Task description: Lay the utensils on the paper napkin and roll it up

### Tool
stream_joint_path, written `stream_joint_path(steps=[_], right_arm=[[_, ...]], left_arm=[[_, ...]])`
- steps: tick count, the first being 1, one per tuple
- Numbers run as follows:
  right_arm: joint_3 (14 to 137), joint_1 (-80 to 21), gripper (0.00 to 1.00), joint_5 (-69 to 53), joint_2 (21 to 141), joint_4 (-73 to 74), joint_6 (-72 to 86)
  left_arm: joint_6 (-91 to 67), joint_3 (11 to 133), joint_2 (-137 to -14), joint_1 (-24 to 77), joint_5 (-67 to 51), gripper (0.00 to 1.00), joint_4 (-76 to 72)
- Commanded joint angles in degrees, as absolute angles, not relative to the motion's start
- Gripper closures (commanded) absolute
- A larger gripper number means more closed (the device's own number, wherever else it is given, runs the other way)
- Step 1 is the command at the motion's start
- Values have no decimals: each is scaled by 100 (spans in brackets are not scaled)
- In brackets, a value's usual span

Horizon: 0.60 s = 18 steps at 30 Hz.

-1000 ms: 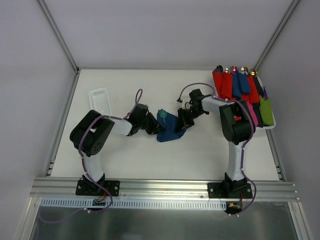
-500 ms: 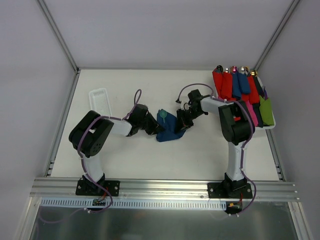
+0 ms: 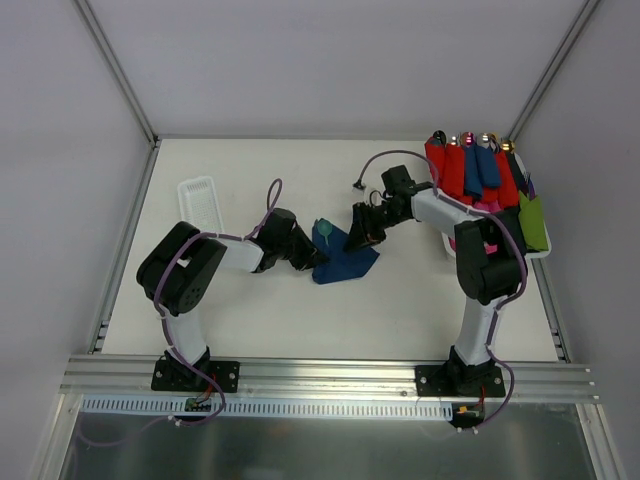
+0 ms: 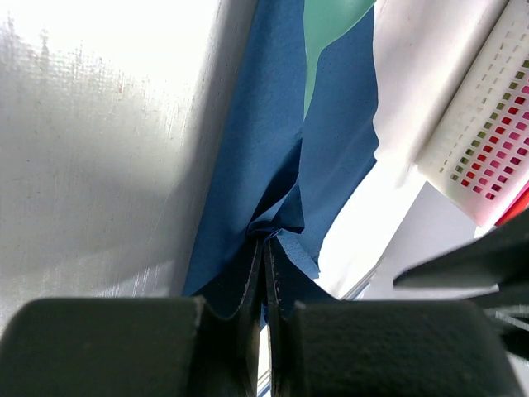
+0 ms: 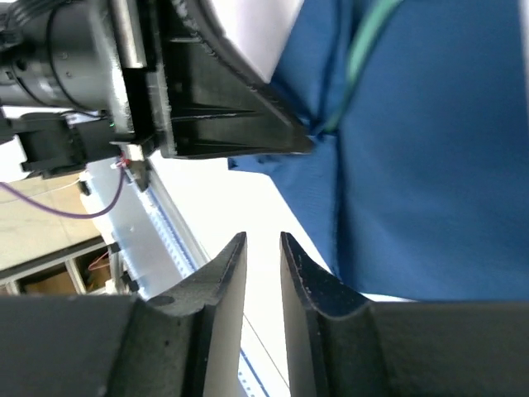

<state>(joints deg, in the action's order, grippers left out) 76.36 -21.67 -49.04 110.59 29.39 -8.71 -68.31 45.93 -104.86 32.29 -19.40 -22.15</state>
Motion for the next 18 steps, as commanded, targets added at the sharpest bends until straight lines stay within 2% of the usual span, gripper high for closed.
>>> stream_joint_path(steps=[1, 18], right_arm=[[7375, -2320, 75, -5300, 10986, 2770, -598], [7181, -2505, 80, -4527, 11883, 2628, -721]], left_arm=[[-6794, 4544, -10371, 3261, -1696, 100, -1784], [-6601, 4588, -10169, 3269, -1960, 98, -2390]])
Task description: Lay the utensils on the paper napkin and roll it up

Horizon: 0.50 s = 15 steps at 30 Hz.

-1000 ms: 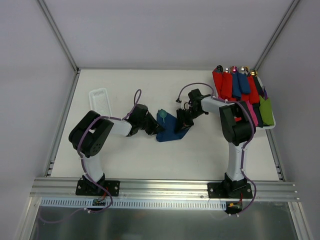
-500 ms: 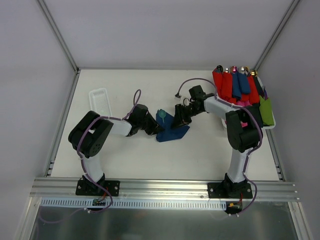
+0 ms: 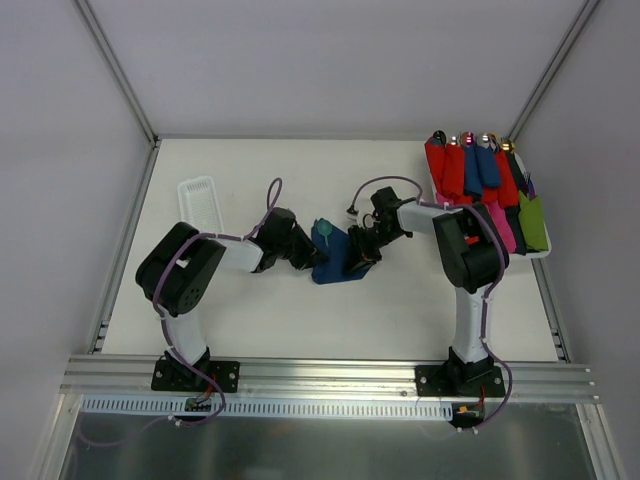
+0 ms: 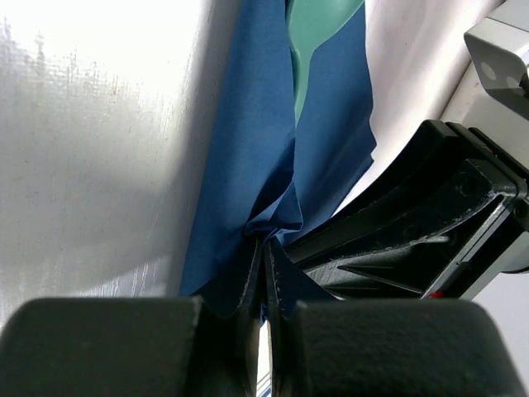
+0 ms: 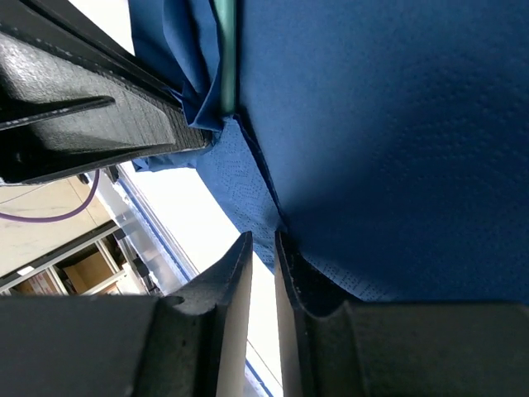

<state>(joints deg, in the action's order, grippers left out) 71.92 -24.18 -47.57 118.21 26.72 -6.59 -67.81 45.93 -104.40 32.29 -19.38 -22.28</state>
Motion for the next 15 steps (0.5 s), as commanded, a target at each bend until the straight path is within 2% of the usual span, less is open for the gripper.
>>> stream_joint_path(steps=[1, 15], right_arm=[[7181, -2514, 80, -4518, 11900, 2628, -712], [7207, -2575, 82, -4544, 11909, 2628, -615]], left_arm=[[-6583, 4614, -10160, 3278, -1986, 98, -2486], [-6952, 4676, -10379, 3349, -2065, 97, -2962]])
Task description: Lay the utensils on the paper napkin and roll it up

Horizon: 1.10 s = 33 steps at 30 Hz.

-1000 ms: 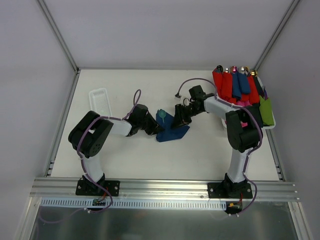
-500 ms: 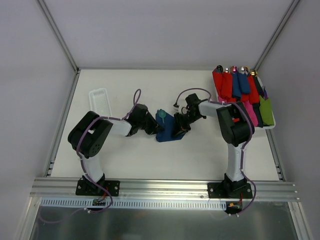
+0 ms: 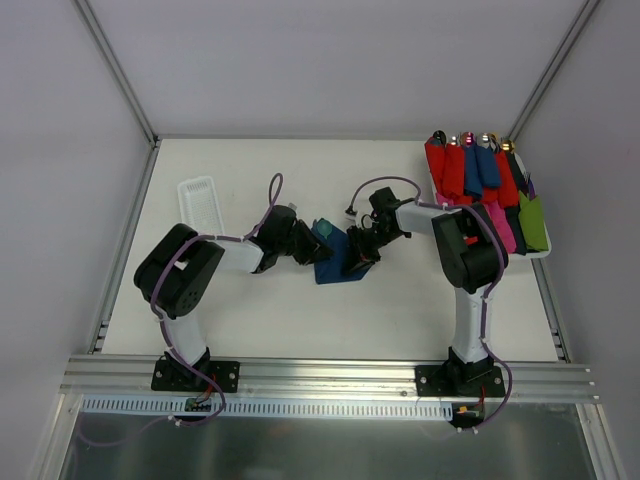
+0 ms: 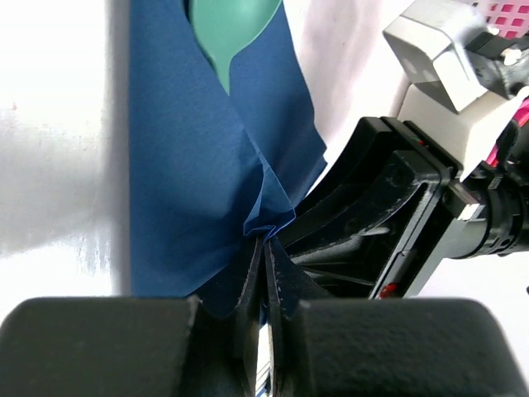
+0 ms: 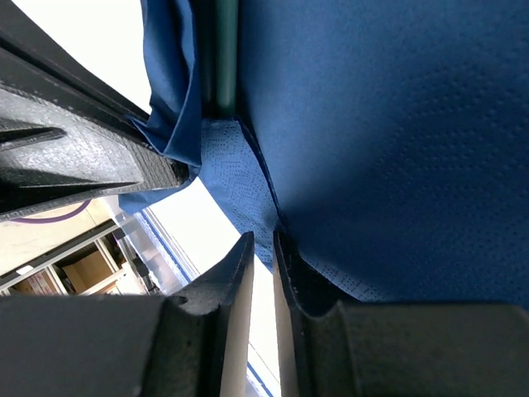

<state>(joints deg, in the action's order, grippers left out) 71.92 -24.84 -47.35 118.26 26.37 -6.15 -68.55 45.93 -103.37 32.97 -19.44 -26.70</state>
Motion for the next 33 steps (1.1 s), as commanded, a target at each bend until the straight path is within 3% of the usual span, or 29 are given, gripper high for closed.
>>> stream_joint_path(steps=[1, 12, 16, 17, 20, 21, 22, 24, 28, 29, 33], right_arm=[[7224, -2566, 82, -4561, 11909, 2628, -615], [7277, -2575, 82, -4649, 11892, 2619, -571], [7260, -2575, 82, -4799, 11813, 2584, -580], [7260, -2575, 81, -4825, 11734, 2593, -589], [7207, -2566, 80, -4913, 11576, 2593, -589], [7190, -2566, 80, -4983, 11419, 2601, -598], [7146, -2558, 80, -5018, 11330, 2593, -580], [7093, -2540, 80, -5097, 11032, 2575, -554], [6707, -2435, 80, -5431, 10356, 1918, -89], [6584, -2426, 80, -5458, 10232, 1794, -18], [6513, -2400, 75, -5196, 9923, 1424, 823]], left_arm=[[-6970, 4719, -10423, 3375, -2065, 97, -2979], [-7014, 4957, -10898, 3445, -2118, 96, -2857], [-7093, 4983, -11047, 3463, -2171, 75, -2646], [-7145, 4966, -11083, 3463, -2162, 63, -2593], [-7163, 4948, -11048, 3454, -2057, 50, -2347], [-7163, 4957, -11030, 3463, -2022, 41, -2234], [-7154, 4966, -11039, 3463, -1987, 39, -2172], [-7180, 4966, -11039, 3454, -1943, 25, -2118], [-7163, 5079, -11074, 3463, -1864, 20, -1821], [-7137, 5097, -11083, 3463, -1855, 9, -1785], [-7110, 5168, -11109, 3463, -1863, 3, -1696]])
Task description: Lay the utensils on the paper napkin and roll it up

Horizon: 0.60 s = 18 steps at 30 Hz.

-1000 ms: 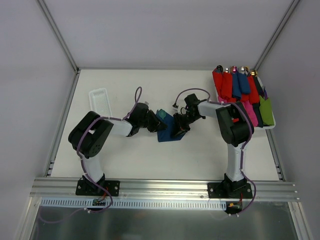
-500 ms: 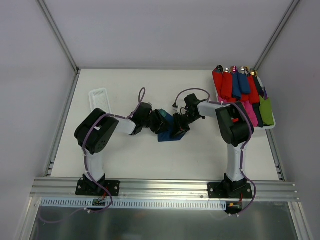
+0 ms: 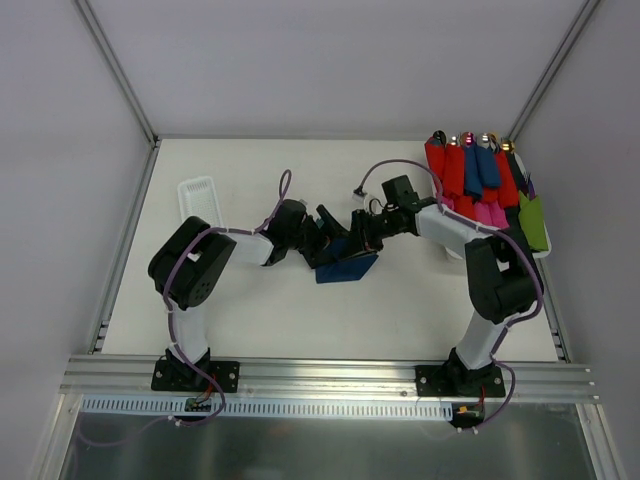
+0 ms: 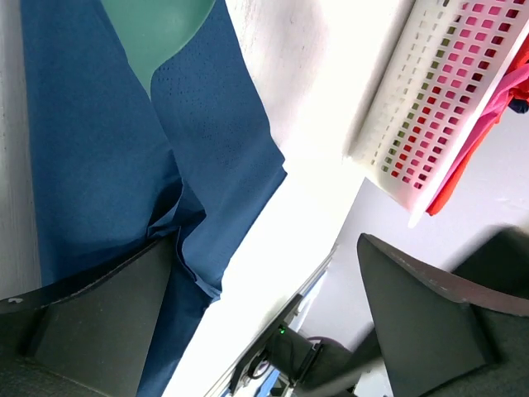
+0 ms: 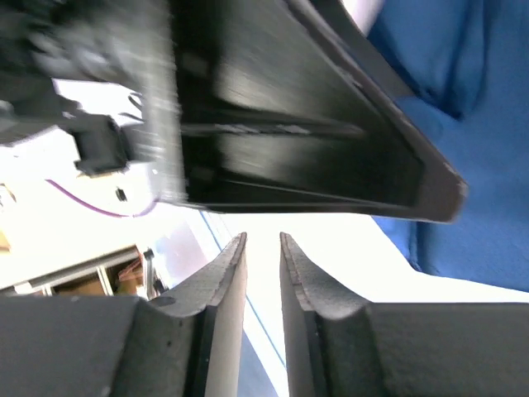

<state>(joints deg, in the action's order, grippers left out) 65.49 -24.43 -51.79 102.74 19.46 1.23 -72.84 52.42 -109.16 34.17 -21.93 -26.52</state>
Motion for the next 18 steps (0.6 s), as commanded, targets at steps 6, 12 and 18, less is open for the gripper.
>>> stream_joint_path(steps=[6, 12, 18], right_arm=[[6215, -2452, 80, -4861, 10064, 731, 1818], [5090, -2531, 88, -4316, 9581, -843, 2961], [4957, -2733, 89, -3912, 9554, -1300, 3339]], left_arm=[[-7119, 5247, -11144, 3480, -1854, 1, -1626], [-7154, 5300, -11180, 3472, -1819, 1, -1521], [-7137, 5335, -11162, 3480, -1793, 1, -1406]])
